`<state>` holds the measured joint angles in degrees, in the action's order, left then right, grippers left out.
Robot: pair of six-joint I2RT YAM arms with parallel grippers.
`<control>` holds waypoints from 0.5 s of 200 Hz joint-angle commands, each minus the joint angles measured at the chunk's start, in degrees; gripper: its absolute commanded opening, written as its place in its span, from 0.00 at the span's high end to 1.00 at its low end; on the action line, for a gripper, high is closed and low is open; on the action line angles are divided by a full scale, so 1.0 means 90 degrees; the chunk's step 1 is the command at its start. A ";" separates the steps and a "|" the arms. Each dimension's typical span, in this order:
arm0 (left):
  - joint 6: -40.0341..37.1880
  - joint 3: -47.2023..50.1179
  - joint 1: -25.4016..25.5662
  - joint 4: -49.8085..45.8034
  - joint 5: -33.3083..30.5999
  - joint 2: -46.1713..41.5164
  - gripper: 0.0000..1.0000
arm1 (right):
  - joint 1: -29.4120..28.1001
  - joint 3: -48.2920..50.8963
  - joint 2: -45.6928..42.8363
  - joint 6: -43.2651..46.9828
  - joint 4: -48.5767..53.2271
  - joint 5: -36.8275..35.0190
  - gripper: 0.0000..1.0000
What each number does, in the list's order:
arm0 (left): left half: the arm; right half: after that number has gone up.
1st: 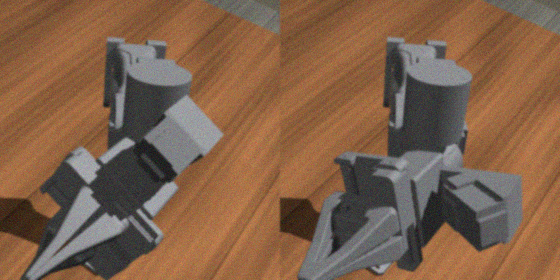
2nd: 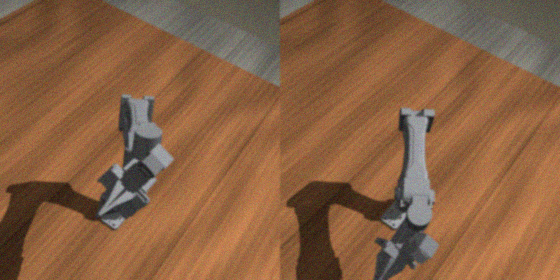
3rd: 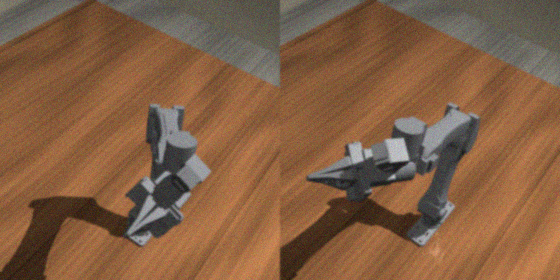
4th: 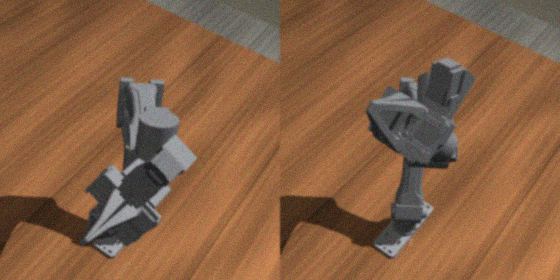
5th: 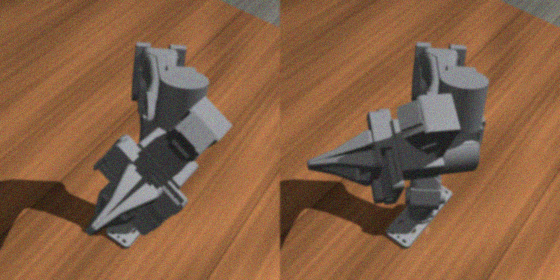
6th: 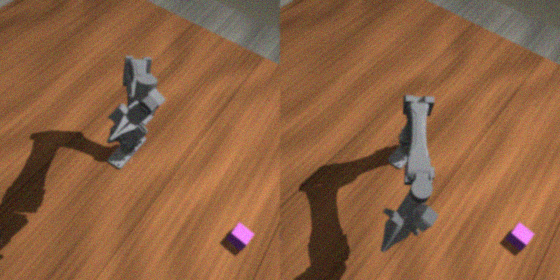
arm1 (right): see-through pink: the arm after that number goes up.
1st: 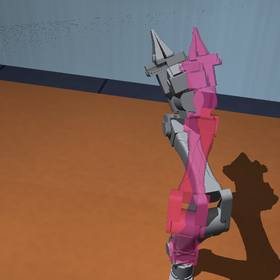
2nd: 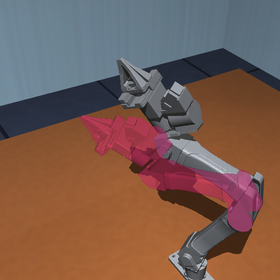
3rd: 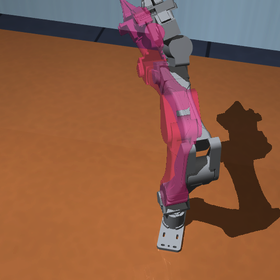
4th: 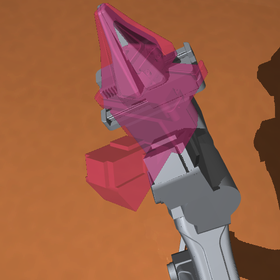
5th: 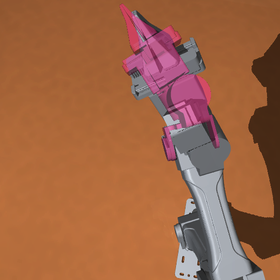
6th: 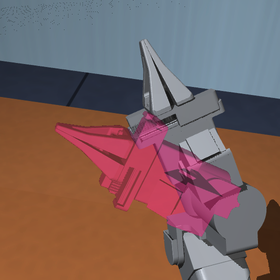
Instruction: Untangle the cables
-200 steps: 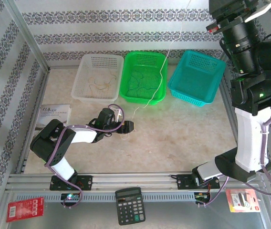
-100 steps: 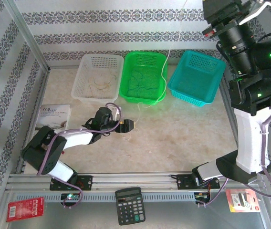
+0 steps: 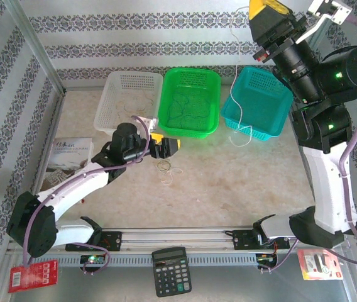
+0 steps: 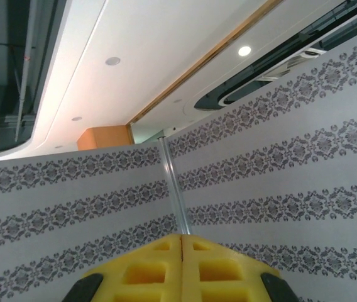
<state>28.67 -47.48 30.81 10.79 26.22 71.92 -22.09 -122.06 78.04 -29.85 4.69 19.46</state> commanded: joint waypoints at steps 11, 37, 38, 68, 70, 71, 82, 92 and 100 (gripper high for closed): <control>-0.0035 -0.0590 0.0091 -0.0042 0.0455 0.0042 0.00 | -0.0141 0.0313 -0.0230 0.0014 -0.0314 0.0083 1.00; 0.0081 -0.0744 0.0141 0.0084 0.0505 0.0190 0.00 | -0.0173 0.0386 -0.0209 0.0186 -0.0249 -0.0008 1.00; 0.0084 -0.0742 0.0141 0.0087 0.0495 0.0191 0.00 | -0.0173 0.0387 -0.0207 0.0193 -0.0243 -0.0011 1.00; 0.0122 -0.0613 0.0169 0.0144 0.0378 0.0284 0.00 | -0.0173 0.0426 -0.0119 0.0453 -0.0141 -0.0136 1.00; 0.0123 -0.0600 0.0163 0.0151 0.0378 0.0288 0.00 | -0.0173 0.0439 -0.0112 0.0459 -0.0140 -0.0140 1.00; 0.0123 -0.0597 0.0162 0.0164 0.0383 0.0289 0.00 | -0.0173 0.0438 -0.0109 0.0467 -0.0140 -0.0141 1.00; 0.0139 -0.0550 0.0176 0.0211 0.0385 0.0336 0.00 | -0.0173 0.0508 -0.0100 0.0450 -0.0158 -0.0138 1.00; 0.0121 -0.0543 0.0192 0.0244 0.0392 0.0374 0.00 | -0.0170 0.0566 -0.0087 0.0392 -0.0181 -0.0071 1.00; 0.0090 -0.0566 0.0217 0.0271 0.0434 0.0418 0.00 | -0.0190 0.0636 -0.0103 0.0304 -0.0224 -0.0023 1.00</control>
<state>29.15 -53.06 31.53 11.11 29.17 74.96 -23.05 -117.71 76.88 -27.22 4.27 18.94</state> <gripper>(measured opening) 0.999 0.056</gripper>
